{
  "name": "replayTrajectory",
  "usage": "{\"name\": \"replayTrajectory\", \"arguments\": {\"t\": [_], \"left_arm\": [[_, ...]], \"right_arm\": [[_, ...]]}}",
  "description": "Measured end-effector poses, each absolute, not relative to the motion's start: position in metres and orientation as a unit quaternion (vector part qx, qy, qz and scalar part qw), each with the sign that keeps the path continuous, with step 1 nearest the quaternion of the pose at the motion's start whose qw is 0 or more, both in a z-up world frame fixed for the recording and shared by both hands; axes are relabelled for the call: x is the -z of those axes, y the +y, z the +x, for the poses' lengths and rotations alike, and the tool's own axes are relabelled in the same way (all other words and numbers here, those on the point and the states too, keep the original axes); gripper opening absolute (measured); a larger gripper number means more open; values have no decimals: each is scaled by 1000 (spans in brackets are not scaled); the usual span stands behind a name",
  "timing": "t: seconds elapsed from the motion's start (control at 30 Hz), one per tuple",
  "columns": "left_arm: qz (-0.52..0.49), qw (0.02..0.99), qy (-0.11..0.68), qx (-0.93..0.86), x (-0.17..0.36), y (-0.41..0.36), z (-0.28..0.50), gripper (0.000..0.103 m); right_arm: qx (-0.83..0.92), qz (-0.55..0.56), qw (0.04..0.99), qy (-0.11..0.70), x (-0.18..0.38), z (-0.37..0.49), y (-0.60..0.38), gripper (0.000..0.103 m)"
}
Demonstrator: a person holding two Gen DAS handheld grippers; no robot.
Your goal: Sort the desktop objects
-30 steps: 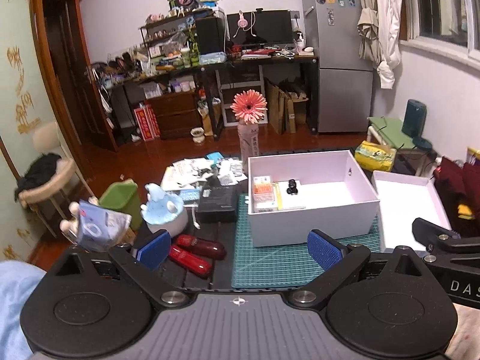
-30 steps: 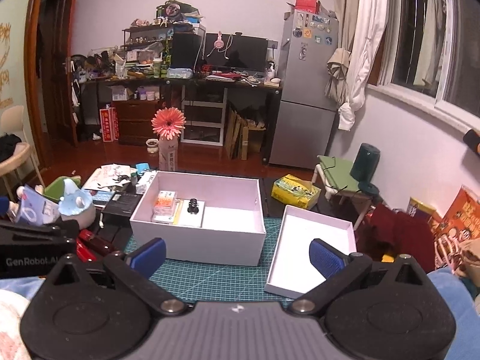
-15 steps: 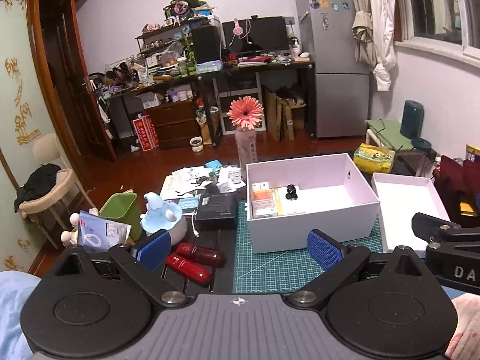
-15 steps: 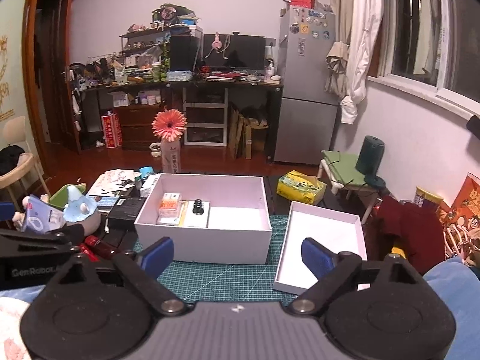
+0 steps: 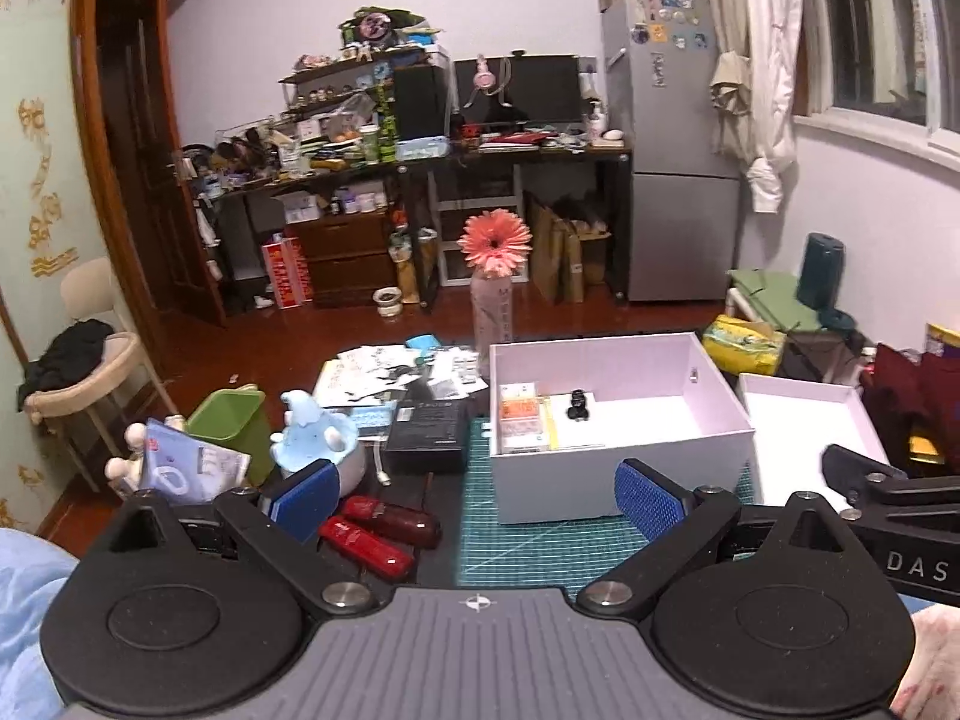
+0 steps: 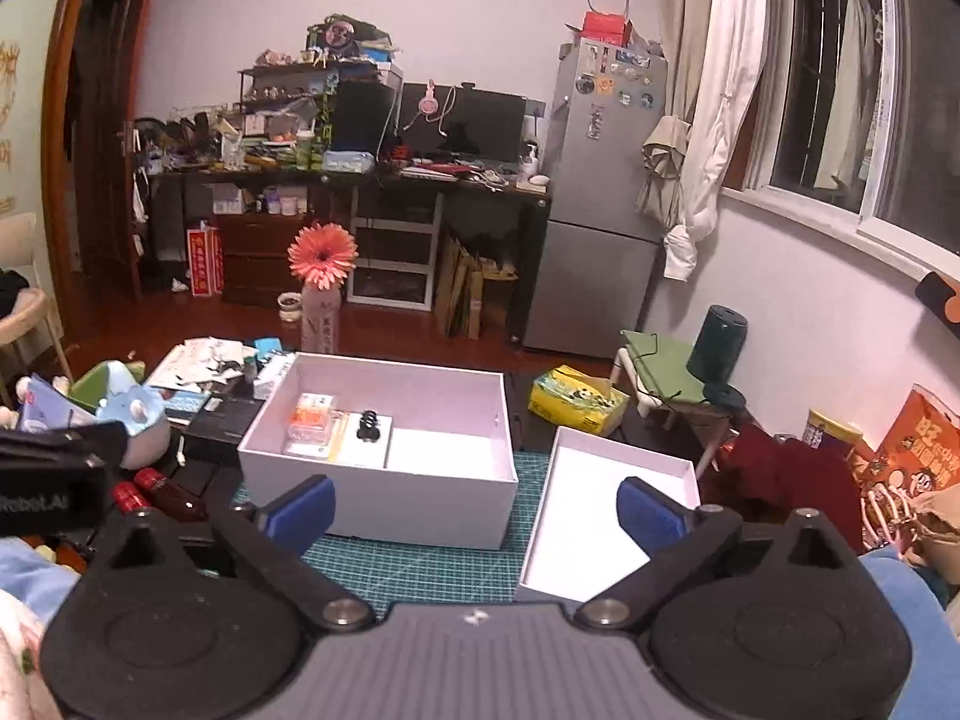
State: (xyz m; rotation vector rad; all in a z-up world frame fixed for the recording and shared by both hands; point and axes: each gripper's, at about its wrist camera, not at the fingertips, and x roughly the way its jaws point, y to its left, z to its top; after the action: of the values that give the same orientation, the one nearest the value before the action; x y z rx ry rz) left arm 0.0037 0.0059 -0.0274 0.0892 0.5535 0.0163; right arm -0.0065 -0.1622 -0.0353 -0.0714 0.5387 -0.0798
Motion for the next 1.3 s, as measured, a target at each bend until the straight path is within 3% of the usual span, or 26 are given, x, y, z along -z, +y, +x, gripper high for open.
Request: {"name": "replayTrajectory", "arguments": {"t": [0.97,1.3], "left_arm": [[56,964,259,-19,34,17,7,103],[30,963,265,-35,41,37,12,103]], "right_arm": [[40,-63,968,241,43,9,-158,103],[-43,-9,952,301,53,25,-161,103]]}}
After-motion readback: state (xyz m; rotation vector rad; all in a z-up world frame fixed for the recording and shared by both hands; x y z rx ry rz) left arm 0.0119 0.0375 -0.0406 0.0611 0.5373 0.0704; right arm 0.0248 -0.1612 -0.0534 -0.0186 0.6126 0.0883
